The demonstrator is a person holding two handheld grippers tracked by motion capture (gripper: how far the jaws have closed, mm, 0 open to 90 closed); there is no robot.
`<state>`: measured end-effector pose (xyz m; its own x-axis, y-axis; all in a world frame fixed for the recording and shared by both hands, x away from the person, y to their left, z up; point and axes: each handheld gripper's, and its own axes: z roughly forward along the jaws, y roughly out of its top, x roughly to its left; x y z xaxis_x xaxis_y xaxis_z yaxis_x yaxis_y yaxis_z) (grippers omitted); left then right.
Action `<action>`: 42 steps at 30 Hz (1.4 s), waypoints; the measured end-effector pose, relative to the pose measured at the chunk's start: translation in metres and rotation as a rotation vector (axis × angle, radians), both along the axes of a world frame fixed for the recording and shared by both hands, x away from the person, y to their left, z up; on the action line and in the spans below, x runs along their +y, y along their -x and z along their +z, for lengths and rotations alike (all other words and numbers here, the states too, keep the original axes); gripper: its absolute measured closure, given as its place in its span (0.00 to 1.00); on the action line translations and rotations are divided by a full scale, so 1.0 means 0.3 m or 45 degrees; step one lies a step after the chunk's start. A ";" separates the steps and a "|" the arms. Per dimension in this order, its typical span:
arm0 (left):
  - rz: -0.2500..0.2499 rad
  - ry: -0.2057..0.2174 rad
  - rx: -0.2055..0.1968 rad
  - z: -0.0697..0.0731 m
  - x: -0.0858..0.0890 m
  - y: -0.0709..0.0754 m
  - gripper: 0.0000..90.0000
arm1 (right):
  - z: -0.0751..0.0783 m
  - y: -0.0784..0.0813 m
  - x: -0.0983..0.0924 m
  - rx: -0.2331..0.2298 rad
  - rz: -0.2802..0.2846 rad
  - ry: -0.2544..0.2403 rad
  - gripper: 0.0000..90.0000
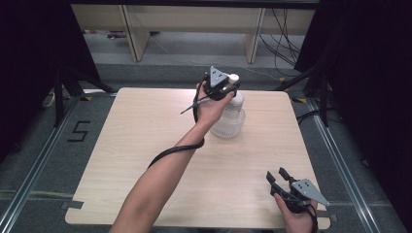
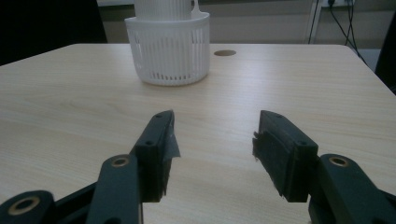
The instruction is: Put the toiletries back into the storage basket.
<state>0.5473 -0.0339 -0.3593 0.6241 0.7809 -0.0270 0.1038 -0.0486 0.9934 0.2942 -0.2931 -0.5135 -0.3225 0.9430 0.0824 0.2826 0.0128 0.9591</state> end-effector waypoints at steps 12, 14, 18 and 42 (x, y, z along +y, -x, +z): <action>0.001 0.000 0.009 -0.021 0.004 -0.001 0.66 | -0.001 -0.001 0.000 -0.005 0.011 -0.004 0.53; -0.001 0.003 0.010 -0.021 0.006 -0.002 0.66 | 0.000 0.000 -0.001 -0.001 0.013 -0.002 0.53; 0.002 0.011 0.010 -0.025 0.011 -0.005 0.66 | 0.000 0.000 0.000 0.001 0.009 0.002 0.53; 0.016 -0.052 0.038 -0.022 0.030 -0.007 0.50 | -0.001 0.000 0.002 0.027 -0.009 -0.025 0.52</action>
<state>0.5494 -0.0248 -0.3660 0.6137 0.7894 -0.0136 0.1344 -0.0875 0.9871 0.2943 -0.2924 -0.5139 -0.3142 0.9432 0.1081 0.3033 -0.0082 0.9529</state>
